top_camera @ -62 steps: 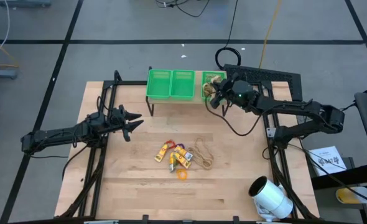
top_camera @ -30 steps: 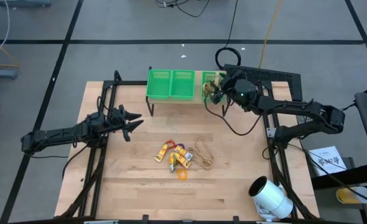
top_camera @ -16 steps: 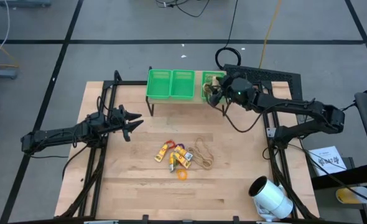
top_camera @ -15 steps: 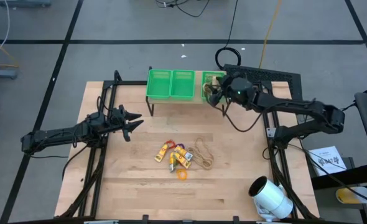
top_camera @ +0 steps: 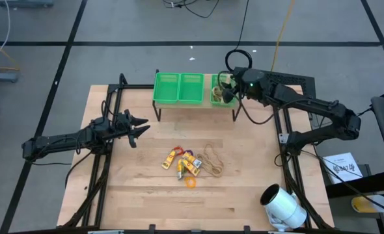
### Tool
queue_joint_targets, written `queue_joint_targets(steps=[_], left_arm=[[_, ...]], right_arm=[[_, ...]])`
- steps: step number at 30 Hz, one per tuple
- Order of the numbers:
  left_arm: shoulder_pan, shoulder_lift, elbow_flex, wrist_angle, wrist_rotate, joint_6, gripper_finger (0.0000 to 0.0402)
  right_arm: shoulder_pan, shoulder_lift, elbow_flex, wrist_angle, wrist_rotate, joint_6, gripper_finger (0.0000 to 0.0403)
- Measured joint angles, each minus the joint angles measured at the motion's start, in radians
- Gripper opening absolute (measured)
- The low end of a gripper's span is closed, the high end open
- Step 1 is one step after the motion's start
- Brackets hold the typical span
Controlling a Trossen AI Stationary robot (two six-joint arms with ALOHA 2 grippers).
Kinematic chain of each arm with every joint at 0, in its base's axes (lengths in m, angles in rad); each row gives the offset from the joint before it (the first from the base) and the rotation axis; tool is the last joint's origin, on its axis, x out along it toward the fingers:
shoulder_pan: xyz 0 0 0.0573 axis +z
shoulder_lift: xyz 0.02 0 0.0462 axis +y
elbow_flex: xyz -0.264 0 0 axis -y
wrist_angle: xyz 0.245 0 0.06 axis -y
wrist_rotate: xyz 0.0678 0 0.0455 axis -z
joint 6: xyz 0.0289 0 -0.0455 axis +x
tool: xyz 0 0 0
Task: Pick & Place Office Desk Supplies
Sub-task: Put the brown rubber band into the right green bin on the shelf
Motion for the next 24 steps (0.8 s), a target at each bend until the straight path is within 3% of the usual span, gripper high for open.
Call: queue_joint_targets(steps=[5,13,20,24], left_arm=[[0.000,0.000,0.000,0.000,0.000,0.000,0.0159],[0.000,0.000,0.000,0.000,0.000,0.000,0.0159],[0.000,0.000,0.000,0.000,0.000,0.000,0.0159],[0.000,0.000,0.000,0.000,0.000,0.000,0.0159]], right_arm=[[0.001,0.005,0.000,0.091,0.080,-0.071,0.0222],[0.003,0.037,0.000,0.048,0.074,-0.105,0.0211],[0.039,0.046,0.000,0.068,-0.199,-0.037,0.0210],[0.075,0.046,0.000,0.065,-0.265,0.038,0.0210]])
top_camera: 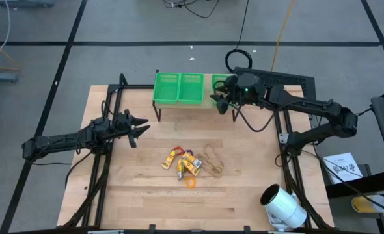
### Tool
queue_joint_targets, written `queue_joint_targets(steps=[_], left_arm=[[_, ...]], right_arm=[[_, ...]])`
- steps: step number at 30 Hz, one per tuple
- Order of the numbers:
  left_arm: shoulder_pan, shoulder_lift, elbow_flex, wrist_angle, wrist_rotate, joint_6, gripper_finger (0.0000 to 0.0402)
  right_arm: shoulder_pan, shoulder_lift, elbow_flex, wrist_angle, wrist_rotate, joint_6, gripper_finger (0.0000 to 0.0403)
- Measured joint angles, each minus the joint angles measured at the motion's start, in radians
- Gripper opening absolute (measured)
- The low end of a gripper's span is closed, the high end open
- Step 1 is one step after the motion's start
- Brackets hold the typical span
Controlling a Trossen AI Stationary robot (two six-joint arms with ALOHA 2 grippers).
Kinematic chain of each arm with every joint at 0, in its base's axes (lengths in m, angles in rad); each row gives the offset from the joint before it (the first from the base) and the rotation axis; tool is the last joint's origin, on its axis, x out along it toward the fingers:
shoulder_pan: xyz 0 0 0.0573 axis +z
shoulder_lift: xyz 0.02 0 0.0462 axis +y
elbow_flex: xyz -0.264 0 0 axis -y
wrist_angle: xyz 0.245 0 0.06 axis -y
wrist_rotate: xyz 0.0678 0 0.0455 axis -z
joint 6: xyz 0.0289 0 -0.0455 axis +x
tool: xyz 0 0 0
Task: Pick & Place Office Desk Supplies
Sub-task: Put the brown rubber band into the right green bin on the shelf
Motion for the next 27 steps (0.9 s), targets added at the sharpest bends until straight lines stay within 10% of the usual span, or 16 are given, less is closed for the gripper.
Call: queue_joint_targets(steps=[21,27], left_arm=[[0.000,0.000,0.000,0.000,0.000,0.000,0.0159],[0.000,0.000,0.000,0.000,0.000,0.000,0.0159]], right_arm=[[0.346,0.024,-0.165,0.315,-0.179,0.018,0.0210],[0.508,0.032,-0.304,0.361,0.076,0.009,0.0210]])
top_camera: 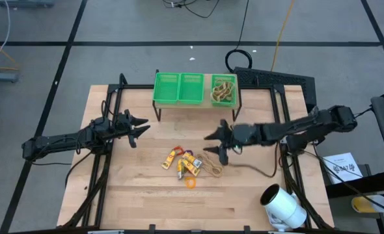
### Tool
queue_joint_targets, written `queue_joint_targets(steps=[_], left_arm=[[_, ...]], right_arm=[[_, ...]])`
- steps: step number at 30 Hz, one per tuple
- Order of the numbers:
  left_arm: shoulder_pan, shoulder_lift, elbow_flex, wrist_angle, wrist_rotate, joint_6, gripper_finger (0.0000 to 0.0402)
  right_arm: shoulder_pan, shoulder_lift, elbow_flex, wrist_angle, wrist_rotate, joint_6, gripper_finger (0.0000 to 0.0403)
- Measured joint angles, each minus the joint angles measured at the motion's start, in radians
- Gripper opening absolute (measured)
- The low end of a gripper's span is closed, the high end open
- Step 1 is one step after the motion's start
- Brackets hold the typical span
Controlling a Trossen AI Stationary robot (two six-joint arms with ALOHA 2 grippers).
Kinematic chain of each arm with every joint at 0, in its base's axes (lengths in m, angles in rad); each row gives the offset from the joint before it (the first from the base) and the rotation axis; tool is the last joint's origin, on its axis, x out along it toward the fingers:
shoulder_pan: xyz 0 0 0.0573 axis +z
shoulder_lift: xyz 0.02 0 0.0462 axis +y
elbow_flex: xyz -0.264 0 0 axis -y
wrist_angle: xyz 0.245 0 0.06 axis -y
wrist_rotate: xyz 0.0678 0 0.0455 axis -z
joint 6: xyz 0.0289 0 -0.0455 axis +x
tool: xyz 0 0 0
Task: Pick & Place Office Desk Supplies
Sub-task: Put the brown rubber band into the right green bin on the shelf
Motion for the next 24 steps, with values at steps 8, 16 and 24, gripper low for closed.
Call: queue_joint_targets(steps=[8,16,24], left_arm=[[0.000,0.000,0.000,0.000,0.000,0.000,0.0159],[0.000,0.000,0.000,0.000,0.000,0.000,0.0159],[0.000,0.000,0.000,-0.001,0.000,0.000,0.0159]], right_arm=[[0.126,0.206,-0.006,-0.115,0.315,0.173,0.0214],[0.130,0.420,-0.006,-0.114,0.323,0.275,0.0235],[0.082,0.489,-0.002,-0.211,0.330,0.413,0.0226]])
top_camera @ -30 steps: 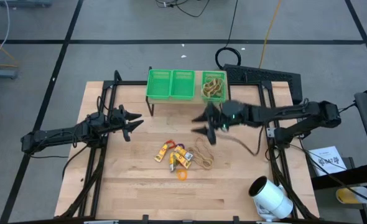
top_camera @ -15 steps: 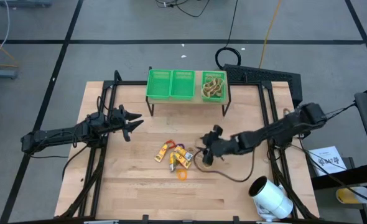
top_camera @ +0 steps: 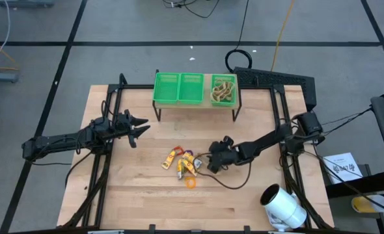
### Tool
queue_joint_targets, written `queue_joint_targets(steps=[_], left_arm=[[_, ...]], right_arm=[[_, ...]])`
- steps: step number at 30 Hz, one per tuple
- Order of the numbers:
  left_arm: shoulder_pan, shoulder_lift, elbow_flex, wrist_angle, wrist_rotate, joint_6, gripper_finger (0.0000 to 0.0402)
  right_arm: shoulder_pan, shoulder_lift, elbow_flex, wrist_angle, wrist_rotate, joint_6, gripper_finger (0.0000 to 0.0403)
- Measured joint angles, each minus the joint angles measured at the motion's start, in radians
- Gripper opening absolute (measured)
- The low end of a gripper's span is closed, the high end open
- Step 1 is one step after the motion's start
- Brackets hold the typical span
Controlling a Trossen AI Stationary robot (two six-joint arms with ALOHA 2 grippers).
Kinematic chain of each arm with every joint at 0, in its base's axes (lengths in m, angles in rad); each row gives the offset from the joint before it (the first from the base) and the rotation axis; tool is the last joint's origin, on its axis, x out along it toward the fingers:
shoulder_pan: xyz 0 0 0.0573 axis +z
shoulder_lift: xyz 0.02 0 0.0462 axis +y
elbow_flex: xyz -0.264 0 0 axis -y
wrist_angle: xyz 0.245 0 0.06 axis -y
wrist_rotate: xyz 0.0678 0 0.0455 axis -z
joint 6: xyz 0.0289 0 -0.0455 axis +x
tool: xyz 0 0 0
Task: Pick & Place Office Desk Supplies
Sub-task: Put the brown rubber band into the right green bin on the shelf
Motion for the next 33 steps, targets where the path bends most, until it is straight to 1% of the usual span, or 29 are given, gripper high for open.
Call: queue_joint_targets(steps=[4,5,12,13,15,19,21,24,25,29,33], left_arm=[[0.000,0.000,0.000,0.000,0.000,0.000,0.0159],[0.000,0.000,0.000,0.000,0.000,0.000,0.0159],[0.000,0.000,0.000,0.001,0.000,0.000,0.0159],[0.000,0.000,0.000,0.001,0.000,0.000,0.0159],[0.000,0.000,0.000,0.000,0.000,0.000,0.0159],[0.000,0.000,0.000,0.001,0.000,0.000,0.0159],[0.000,0.000,0.000,0.001,0.000,0.000,0.0159],[0.000,0.000,0.000,0.000,0.000,0.000,0.0159],[0.000,0.000,0.000,0.001,0.000,0.000,0.0159],[0.000,0.000,0.000,0.001,0.000,0.000,0.0159],[0.000,0.000,0.000,0.001,0.000,0.000,0.0159]], right_arm=[[-0.026,-0.013,0.000,-0.107,-0.011,0.021,0.0207],[-0.032,-0.025,-0.001,-0.134,0.002,0.018,0.0202],[-0.074,-0.087,-0.009,-0.188,0.201,-0.049,0.0167],[-0.083,-0.095,-0.009,-0.180,0.223,-0.054,0.0163],[-0.096,-0.111,-0.006,-0.171,0.230,-0.058,0.0157],[-0.110,-0.123,-0.006,-0.165,0.163,-0.066,0.0154],[-0.115,-0.129,-0.006,-0.164,0.147,-0.060,0.0158],[-0.116,-0.130,-0.006,-0.161,0.142,-0.006,0.0167],[-0.116,-0.130,-0.006,-0.162,0.122,0.013,0.0171],[-0.123,-0.130,-0.006,-0.159,-0.016,0.090,0.0190],[-0.138,-0.130,-0.006,-0.159,-0.135,0.100,0.0221]])
